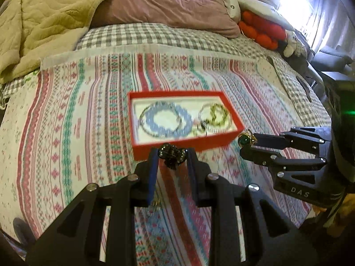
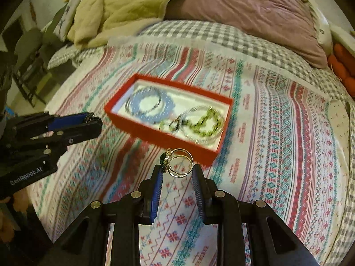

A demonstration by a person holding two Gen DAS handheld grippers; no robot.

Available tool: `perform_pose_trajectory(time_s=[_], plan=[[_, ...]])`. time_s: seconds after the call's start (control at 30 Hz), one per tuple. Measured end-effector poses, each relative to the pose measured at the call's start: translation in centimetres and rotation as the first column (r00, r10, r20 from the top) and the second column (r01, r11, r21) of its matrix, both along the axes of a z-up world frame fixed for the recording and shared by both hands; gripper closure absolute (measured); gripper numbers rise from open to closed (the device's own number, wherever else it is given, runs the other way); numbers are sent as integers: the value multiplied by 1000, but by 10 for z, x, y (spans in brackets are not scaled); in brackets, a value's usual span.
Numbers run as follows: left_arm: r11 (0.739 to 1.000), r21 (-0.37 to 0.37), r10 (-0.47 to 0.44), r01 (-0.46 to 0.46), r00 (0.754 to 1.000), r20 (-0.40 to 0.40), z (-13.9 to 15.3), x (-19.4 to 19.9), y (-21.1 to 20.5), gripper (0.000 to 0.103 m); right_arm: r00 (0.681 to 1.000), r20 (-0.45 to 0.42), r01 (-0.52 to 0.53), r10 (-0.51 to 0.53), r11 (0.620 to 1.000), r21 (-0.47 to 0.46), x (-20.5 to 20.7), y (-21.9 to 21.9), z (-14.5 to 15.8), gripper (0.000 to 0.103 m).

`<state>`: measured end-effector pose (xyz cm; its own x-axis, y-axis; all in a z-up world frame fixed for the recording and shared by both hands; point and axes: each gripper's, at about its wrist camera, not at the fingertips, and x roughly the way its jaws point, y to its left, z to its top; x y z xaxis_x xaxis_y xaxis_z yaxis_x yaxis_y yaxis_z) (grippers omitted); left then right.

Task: Organize jewelry
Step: 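Carry both rings over the red box and open both grippers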

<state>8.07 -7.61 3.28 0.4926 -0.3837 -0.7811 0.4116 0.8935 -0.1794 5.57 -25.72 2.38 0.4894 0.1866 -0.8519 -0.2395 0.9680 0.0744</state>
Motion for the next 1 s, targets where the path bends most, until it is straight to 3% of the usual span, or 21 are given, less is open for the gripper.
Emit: perform_pose_trajectory(time_s=[0.43,1.0], plan=[[998,55,-19,18,1000,19,-21,29,-33,75,995,6,99,-100,993,57,42,-12,-6,75],[999,50,13,-14,1000,8,-29,43,-34,73,992,-5,129,-129,989,68,50,-24,-11,75]])
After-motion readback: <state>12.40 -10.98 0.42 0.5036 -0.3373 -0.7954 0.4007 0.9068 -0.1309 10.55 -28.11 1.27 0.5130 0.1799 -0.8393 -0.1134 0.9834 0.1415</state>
